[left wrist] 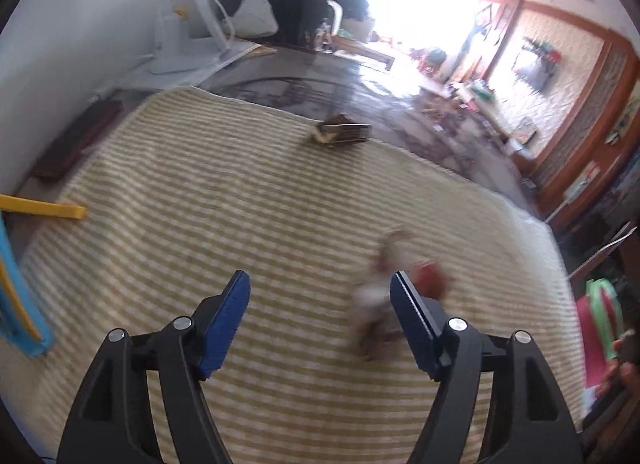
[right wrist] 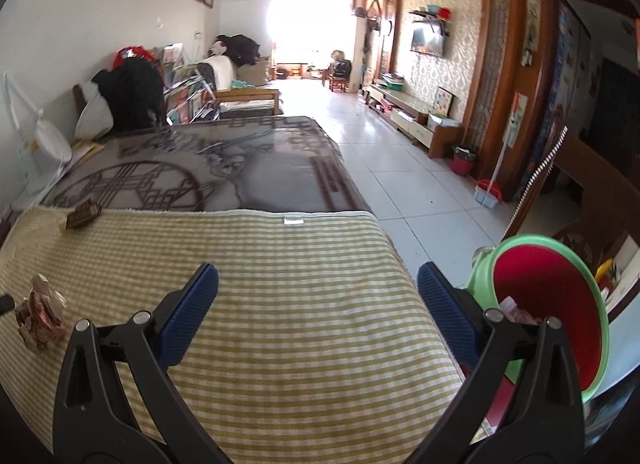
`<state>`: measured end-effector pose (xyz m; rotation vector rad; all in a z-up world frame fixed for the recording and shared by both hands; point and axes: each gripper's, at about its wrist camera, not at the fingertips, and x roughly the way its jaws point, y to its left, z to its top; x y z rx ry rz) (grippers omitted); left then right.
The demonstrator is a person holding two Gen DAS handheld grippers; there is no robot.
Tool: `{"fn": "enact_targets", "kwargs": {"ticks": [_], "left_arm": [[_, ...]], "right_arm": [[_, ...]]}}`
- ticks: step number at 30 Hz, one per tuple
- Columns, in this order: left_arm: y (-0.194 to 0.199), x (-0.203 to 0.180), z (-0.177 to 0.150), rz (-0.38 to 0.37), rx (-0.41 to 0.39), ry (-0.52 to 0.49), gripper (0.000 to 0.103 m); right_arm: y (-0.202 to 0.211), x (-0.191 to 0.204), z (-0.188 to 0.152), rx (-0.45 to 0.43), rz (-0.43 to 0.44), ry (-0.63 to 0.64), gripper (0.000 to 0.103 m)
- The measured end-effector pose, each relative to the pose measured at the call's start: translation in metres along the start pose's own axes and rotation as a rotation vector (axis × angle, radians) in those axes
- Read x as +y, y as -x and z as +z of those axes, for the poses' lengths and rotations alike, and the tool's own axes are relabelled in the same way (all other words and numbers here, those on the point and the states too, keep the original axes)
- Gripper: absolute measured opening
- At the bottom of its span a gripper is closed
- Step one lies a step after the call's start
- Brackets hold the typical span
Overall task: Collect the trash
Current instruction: 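Grasp the crumpled red-white paper wad on the table with the left tool, then grasp the brown cigarette box with the right tool and lift it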
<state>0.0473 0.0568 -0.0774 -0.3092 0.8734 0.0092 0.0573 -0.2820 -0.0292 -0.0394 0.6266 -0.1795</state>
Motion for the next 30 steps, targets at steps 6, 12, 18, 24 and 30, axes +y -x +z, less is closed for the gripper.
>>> {"fn": "enact_targets", "kwargs": {"ticks": [6, 12, 18, 24, 30], "left_arm": [[-0.022, -0.022, 0.001, -0.031, 0.032, -0.068, 0.074], [-0.038, -0.017, 0.001, -0.084, 0.088, -0.008, 0.052], [-0.037, -0.014, 0.0, -0.137, 0.106, 0.03, 0.023], [-0.031, -0.008, 0.001, -0.169, 0.115, 0.077, 0.023], [-0.038, 0.0, 0.0, -0.201, 0.155, 0.144, 0.025]], "right_arm": [[-0.005, 0.022, -0.006, 0.018, -0.008, 0.089, 0.098], [-0.005, 0.048, -0.009, 0.017, 0.018, 0.207, 0.098], [-0.024, 0.078, 0.015, 0.124, 0.159, 0.115, 0.098], [-0.06, 0.156, 0.059, 0.294, 0.362, 0.026, 0.098], [-0.103, 0.264, 0.092, 0.455, 0.448, 0.077, 0.098]]}}
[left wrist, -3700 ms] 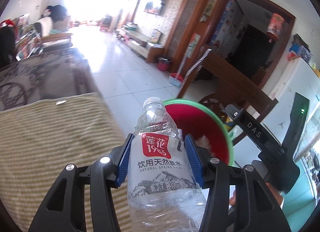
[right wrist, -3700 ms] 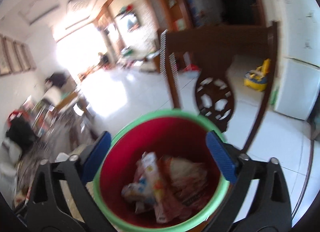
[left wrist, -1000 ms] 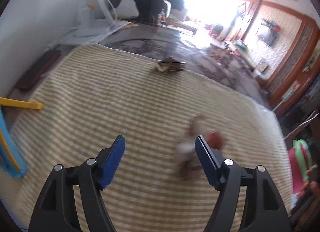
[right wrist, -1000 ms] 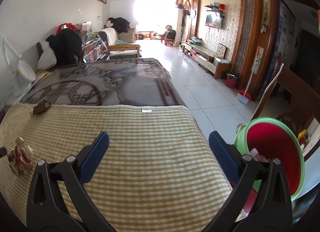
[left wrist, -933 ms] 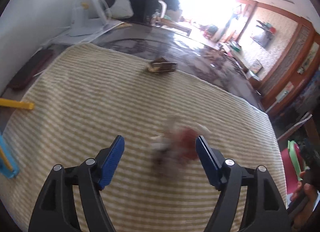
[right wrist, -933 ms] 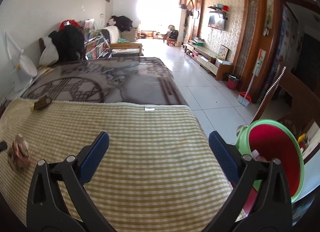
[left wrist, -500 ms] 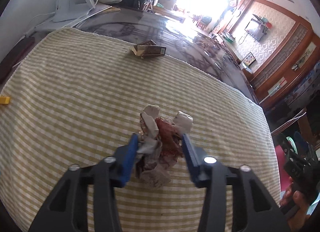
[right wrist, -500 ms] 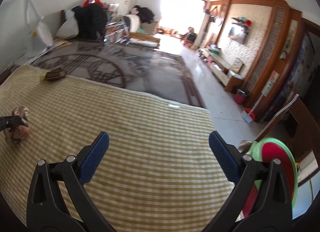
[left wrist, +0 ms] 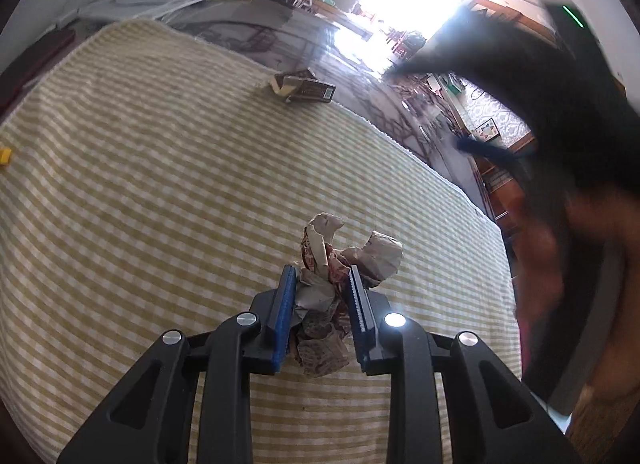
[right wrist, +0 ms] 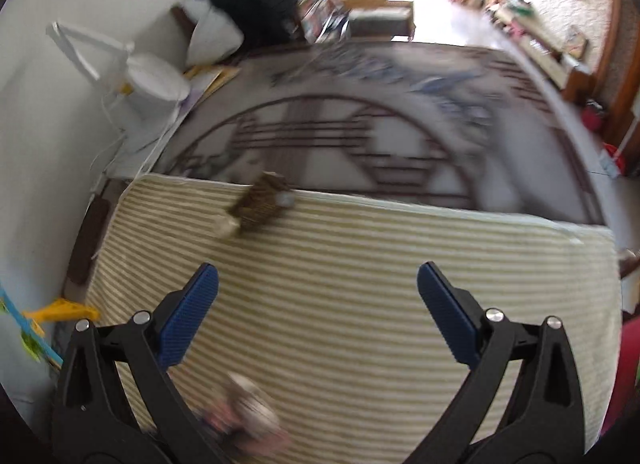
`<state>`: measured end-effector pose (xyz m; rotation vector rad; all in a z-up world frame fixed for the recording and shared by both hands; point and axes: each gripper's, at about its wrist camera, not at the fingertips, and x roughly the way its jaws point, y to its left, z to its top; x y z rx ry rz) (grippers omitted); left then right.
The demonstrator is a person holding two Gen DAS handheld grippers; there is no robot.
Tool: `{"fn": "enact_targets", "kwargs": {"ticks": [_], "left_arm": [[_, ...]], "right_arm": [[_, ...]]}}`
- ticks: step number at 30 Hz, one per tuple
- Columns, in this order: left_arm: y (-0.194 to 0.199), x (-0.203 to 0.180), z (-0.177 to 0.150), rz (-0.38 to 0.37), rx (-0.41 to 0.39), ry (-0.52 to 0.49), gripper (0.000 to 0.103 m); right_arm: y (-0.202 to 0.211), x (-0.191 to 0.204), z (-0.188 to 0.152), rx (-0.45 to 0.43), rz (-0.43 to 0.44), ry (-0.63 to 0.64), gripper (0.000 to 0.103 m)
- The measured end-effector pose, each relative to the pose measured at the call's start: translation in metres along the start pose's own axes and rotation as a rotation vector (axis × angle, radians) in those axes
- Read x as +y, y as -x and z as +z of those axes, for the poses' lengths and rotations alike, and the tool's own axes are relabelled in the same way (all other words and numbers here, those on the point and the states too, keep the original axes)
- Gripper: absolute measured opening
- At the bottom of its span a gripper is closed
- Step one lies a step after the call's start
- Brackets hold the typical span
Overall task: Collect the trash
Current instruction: 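Grasp the brown cigarette box with the right tool and lift it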
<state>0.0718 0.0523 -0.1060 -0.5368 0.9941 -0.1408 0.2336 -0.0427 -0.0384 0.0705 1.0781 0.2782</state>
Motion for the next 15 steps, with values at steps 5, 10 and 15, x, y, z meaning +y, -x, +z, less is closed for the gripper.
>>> {"fn": "enact_targets", "kwargs": {"ticks": [5, 10, 15], "left_arm": [[-0.001, 0.011, 0.002, -0.041, 0.005, 0.073, 0.03], [0.003, 0.025, 0.004, -0.063, -0.013, 0.146, 0.032], [0.009, 0.043, 0.007, -0.073, -0.045, 0.239, 0.035]], "right_arm": [[-0.054, 0.024, 0.029, 0.127, -0.019, -0.047, 0.098], [-0.091, 0.023, 0.04, 0.183, -0.063, -0.122, 0.098], [-0.111, 0.027, 0.041, 0.19, -0.042, -0.16, 0.098]]}}
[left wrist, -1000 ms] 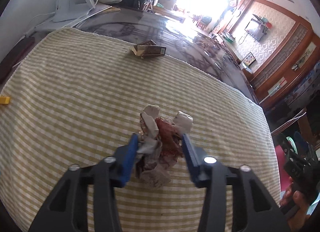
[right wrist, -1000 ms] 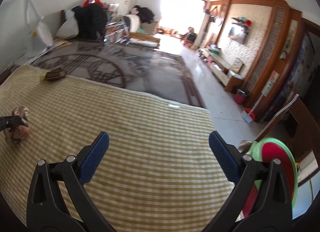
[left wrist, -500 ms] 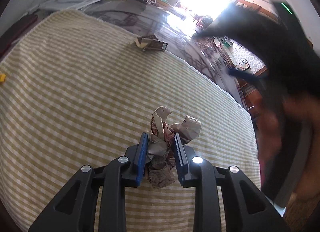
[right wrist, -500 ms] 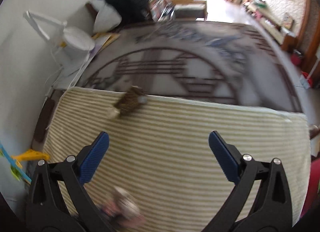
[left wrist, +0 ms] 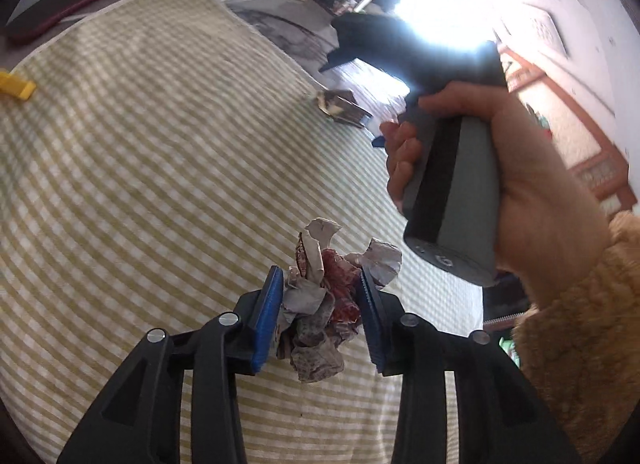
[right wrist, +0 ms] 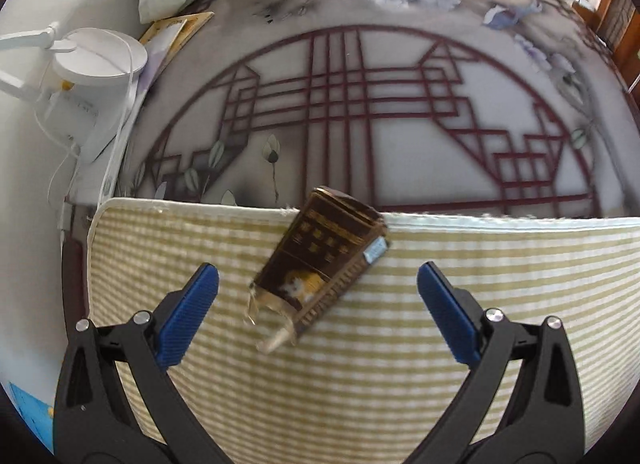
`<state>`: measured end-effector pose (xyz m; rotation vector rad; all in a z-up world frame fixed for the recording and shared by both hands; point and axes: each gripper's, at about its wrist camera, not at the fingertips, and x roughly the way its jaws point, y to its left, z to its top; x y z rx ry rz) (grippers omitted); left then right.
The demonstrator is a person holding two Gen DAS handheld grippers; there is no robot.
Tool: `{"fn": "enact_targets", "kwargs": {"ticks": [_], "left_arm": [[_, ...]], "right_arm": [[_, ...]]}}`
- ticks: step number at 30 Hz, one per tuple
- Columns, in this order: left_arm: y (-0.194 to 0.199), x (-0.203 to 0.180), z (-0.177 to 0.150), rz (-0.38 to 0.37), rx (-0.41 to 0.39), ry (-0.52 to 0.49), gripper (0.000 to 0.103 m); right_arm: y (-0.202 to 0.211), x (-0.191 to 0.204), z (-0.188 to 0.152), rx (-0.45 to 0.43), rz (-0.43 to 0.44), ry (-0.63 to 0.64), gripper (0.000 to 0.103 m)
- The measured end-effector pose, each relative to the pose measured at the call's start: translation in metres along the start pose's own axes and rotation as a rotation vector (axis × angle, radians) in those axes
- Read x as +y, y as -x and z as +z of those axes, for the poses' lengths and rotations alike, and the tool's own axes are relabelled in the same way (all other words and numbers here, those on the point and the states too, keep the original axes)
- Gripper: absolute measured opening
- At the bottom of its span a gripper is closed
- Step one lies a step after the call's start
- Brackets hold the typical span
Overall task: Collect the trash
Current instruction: 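Grasp the brown cigarette box with the right tool and lift it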
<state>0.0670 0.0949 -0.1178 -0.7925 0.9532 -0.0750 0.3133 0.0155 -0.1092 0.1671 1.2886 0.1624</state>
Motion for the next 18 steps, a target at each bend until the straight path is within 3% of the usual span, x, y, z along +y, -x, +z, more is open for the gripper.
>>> {"fn": "enact_targets", "kwargs": {"ticks": [3, 7, 9, 14, 18], "left_arm": [[0.001, 0.008, 0.001, -0.006, -0.004, 0.044, 0.035], [0.001, 0.009, 0.001, -0.005, -0.001, 0.046, 0.039], [-0.001, 0.008, 0.002, 0.0, -0.004, 0.044, 0.042], [-0.001, 0.01, 0.001, 0.013, -0.003, 0.045, 0.048], [-0.005, -0.001, -0.001, 0.042, 0.006, -0.016, 0.054]], "right_arm": [[-0.008, 0.009, -0.002, -0.009, -0.037, 0.037, 0.088], [-0.003, 0.021, -0.004, -0.066, -0.11, 0.133, 0.052], [0.001, 0.019, -0.005, -0.071, -0.087, 0.141, 0.044], [0.028, 0.0, -0.013, -0.1, -0.088, 0.205, 0.042], [0.059, -0.037, -0.032, -0.13, -0.122, 0.247, 0.042]]}}
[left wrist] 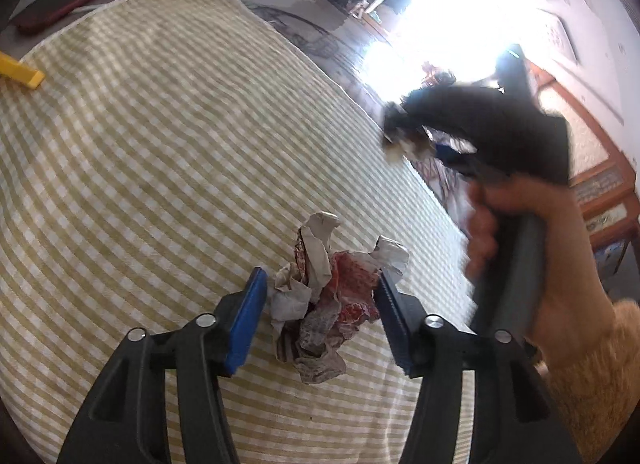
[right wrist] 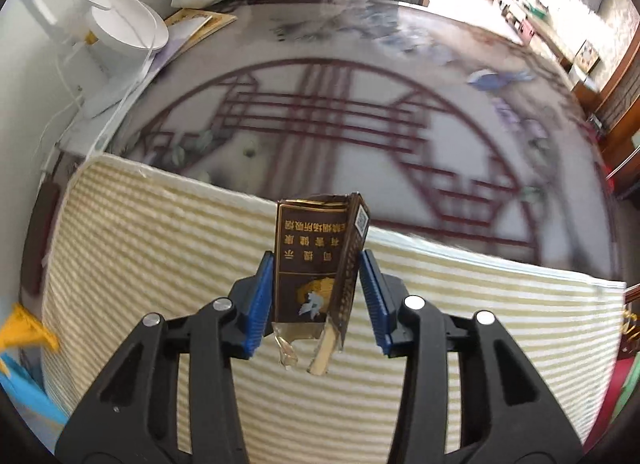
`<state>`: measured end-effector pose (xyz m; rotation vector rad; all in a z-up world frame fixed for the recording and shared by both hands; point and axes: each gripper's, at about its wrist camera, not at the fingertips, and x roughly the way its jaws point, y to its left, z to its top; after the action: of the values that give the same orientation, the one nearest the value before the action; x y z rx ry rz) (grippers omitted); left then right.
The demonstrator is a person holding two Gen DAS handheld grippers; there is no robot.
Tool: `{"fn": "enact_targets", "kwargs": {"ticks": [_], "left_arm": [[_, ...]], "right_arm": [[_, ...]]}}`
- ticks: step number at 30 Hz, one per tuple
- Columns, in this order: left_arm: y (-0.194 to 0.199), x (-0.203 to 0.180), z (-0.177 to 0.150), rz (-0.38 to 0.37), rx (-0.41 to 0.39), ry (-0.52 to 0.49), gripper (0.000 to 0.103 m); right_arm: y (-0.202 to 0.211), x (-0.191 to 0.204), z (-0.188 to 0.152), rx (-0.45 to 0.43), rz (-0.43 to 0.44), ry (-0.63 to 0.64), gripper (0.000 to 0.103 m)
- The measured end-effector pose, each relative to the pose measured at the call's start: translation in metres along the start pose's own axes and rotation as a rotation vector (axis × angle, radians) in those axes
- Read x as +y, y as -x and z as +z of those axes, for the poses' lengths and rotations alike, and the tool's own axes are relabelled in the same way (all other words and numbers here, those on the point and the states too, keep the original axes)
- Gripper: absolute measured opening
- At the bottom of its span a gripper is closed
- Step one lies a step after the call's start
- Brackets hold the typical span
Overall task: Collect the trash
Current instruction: 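Grasp the brown cigarette box with the right tool and lift it, then carry the cigarette box and paper wad over the red bin with both tools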
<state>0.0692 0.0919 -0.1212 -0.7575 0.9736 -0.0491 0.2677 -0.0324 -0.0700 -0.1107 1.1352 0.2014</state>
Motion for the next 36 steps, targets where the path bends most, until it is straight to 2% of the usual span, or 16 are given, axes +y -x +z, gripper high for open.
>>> {"fn": "enact_targets", "kwargs": {"ticks": [5, 9, 12, 14, 16, 18, 19, 21, 26, 27, 28, 36], "left_arm": [[-0.006, -0.013, 0.0, 0.033, 0.005, -0.068, 0.065], [-0.02, -0.019, -0.001, 0.06, 0.034, -0.115, 0.066], [-0.021, -0.025, -0.002, 0.069, 0.013, -0.14, 0.067], [-0.022, -0.027, -0.001, 0.074, 0.005, -0.151, 0.064], [-0.023, -0.028, 0.0, 0.058, 0.004, -0.149, 0.052], [-0.021, -0.029, 0.0, 0.056, -0.011, -0.153, 0.046], [-0.019, -0.027, -0.001, 0.06, -0.018, -0.161, 0.042], [-0.017, -0.029, 0.0, 0.065, -0.032, -0.178, 0.04], [-0.008, -0.027, 0.002, 0.091, -0.06, -0.206, 0.037], [-0.008, -0.027, 0.004, 0.101, -0.068, -0.211, 0.037], [-0.007, -0.027, 0.004, 0.108, -0.072, -0.216, 0.037], [-0.004, -0.031, 0.001, 0.117, -0.094, -0.244, 0.037]], "right_arm": [[0.024, -0.06, -0.054, 0.027, -0.016, 0.007, 0.042], [0.028, -0.089, -0.085, 0.054, -0.015, -0.033, 0.043], [0.028, -0.106, -0.103, 0.058, -0.011, -0.075, 0.043], [0.028, -0.115, -0.109, 0.055, -0.011, -0.097, 0.046], [0.03, -0.119, -0.114, 0.037, -0.021, -0.103, 0.058], [0.03, -0.118, -0.115, 0.025, -0.032, -0.095, 0.063], [0.03, -0.117, -0.116, 0.022, -0.035, -0.092, 0.065], [0.03, -0.117, -0.116, 0.016, -0.029, -0.094, 0.066], [0.022, -0.112, -0.117, 0.018, -0.017, -0.086, 0.066], [0.019, -0.108, -0.117, 0.024, -0.029, -0.065, 0.062], [0.017, -0.106, -0.118, 0.027, -0.044, -0.043, 0.047], [0.026, -0.102, -0.128, -0.021, -0.041, -0.021, 0.046]]}}
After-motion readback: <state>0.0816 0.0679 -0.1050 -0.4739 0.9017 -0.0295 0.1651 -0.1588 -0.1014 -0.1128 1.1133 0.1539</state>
